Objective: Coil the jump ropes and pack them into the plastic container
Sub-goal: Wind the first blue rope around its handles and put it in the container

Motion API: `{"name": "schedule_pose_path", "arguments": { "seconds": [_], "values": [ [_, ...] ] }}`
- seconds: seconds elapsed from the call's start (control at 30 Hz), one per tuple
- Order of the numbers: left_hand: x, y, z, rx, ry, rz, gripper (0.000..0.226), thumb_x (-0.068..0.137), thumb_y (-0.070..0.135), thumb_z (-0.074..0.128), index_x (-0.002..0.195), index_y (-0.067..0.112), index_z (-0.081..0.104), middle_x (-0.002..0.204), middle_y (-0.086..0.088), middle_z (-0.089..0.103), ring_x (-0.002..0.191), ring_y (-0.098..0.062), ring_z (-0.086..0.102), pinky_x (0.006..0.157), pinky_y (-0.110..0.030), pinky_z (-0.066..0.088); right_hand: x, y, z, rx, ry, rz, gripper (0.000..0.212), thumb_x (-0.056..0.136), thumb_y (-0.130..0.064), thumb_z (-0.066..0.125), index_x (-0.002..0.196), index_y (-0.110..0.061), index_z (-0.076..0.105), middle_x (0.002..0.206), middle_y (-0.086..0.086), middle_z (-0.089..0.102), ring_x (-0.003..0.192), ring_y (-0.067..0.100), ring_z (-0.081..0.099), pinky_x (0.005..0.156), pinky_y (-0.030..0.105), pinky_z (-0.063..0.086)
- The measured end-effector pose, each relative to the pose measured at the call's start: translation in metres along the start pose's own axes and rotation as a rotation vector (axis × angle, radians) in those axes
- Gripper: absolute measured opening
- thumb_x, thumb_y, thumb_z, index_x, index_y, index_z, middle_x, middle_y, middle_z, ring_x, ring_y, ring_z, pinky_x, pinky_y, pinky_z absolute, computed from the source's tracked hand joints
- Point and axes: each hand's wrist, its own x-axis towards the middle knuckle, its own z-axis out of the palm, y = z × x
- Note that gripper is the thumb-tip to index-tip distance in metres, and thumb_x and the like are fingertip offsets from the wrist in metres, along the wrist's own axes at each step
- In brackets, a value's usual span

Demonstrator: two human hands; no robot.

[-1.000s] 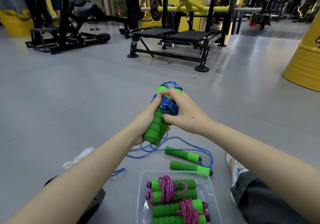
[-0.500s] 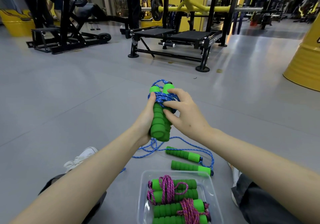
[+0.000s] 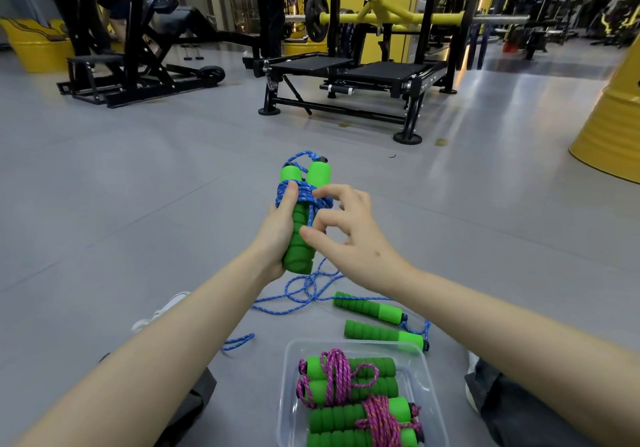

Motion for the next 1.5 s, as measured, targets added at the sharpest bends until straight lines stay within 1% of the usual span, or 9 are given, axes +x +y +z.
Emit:
{"name": "schedule_pose_path", "arguments": {
  "seconds": [0.2,0.27,0.4,0.5,0.67,0.83,0.97,1.17,1.5],
  "values": [
    [-0.005,0.008,0.005,-0.007,-0.145,-0.042,0.058,0.091,0.063,0.034,0.105,0.016,0.065,0.097,-0.009,0.065,0.082,-0.022,0.061,0.071,-0.034,0.053,0.012,0.006,-0.010,0.274,0.227,0.167,0.008,0.087,-0.022,0.062,0.080,-0.021,0.057,0.108,0.002,0.050,0.088,0.012,0.051,0.084,0.026,0.048],
    [-0.004,0.009,0.004,-0.002,-0.112,-0.043,0.058,0.092,0.061,0.035,0.111,0.014,0.063,0.102,-0.009,0.067,0.088,-0.022,0.063,0.078,-0.038,0.054,0.016,0.008,-0.013,0.401,0.239,0.390,0.026,0.085,-0.031,0.064,0.103,-0.019,0.050,0.113,0.003,0.050,0.087,0.013,0.053,0.087,0.041,0.052],
    [-0.007,-0.002,0.008,-0.047,-0.158,-0.034,0.050,0.096,0.044,0.045,0.137,0.015,0.043,0.124,-0.012,0.063,0.107,-0.026,0.064,0.079,-0.039,0.058,0.016,0.017,-0.016,0.600,-0.213,0.624,0.058,0.082,-0.031,0.067,0.132,-0.021,0.038,0.119,0.002,0.061,0.102,0.018,0.062,0.094,0.040,0.050],
    [-0.011,-0.010,0.015,-0.073,-0.198,-0.048,0.050,0.095,0.034,0.051,0.138,0.012,0.039,0.126,-0.017,0.061,0.102,-0.026,0.065,0.082,-0.036,0.057,0.013,0.026,-0.018,0.637,-0.219,0.605,0.054,0.081,-0.008,0.068,0.126,-0.025,0.043,0.098,-0.002,0.067,0.083,0.014,0.065,0.071,0.026,0.055],
    [-0.017,-0.010,0.014,0.221,-0.143,-0.133,0.038,0.080,0.058,0.059,0.102,0.028,0.068,0.102,-0.007,0.073,0.095,-0.027,0.069,0.088,-0.045,0.054,-0.001,0.046,-0.020,0.323,-0.335,0.575,0.074,0.079,0.001,0.063,0.138,-0.027,0.029,0.091,-0.003,0.061,0.071,0.010,0.057,0.060,0.019,0.050],
    [-0.018,-0.033,0.005,0.343,-0.022,-0.183,0.043,0.071,0.062,0.066,0.097,0.028,0.068,0.095,0.000,0.074,0.092,-0.017,0.068,0.085,-0.035,0.056,-0.023,0.053,-0.016,0.104,-0.436,0.474,0.083,0.081,-0.001,0.060,0.140,-0.034,0.013,0.110,-0.006,0.046,0.057,-0.012,0.047,0.047,-0.001,0.035],
    [-0.017,-0.039,-0.006,0.348,-0.013,-0.232,0.058,0.065,0.064,0.069,0.105,0.022,0.069,0.101,-0.001,0.072,0.092,-0.017,0.068,0.078,-0.030,0.056,-0.035,0.068,-0.024,-0.236,-0.498,0.357,0.101,0.075,-0.004,0.062,0.149,-0.021,-0.005,0.147,0.001,0.031,0.074,0.001,0.044,0.056,-0.005,0.032],
    [-0.025,-0.072,-0.014,0.375,0.017,-0.285,0.048,0.071,0.061,0.066,0.098,0.022,0.068,0.088,-0.001,0.074,0.078,-0.016,0.070,0.070,-0.026,0.053,-0.064,0.089,-0.018,-0.345,-0.543,0.240,0.112,0.072,-0.030,0.072,0.147,-0.027,-0.012,0.135,0.005,0.046,0.117,0.019,0.047,0.094,0.025,0.039],
    [-0.040,-0.122,-0.021,0.320,-0.092,-0.441,0.025,0.090,0.030,0.061,0.109,0.014,0.064,0.093,-0.003,0.074,0.077,-0.014,0.072,0.059,-0.025,0.056,-0.119,0.123,0.011,-0.638,-0.598,0.140,0.117,0.075,-0.048,0.061,0.121,-0.037,-0.045,0.117,0.002,0.045,0.106,0.021,0.048,0.081,0.035,0.046]
  ]
}}
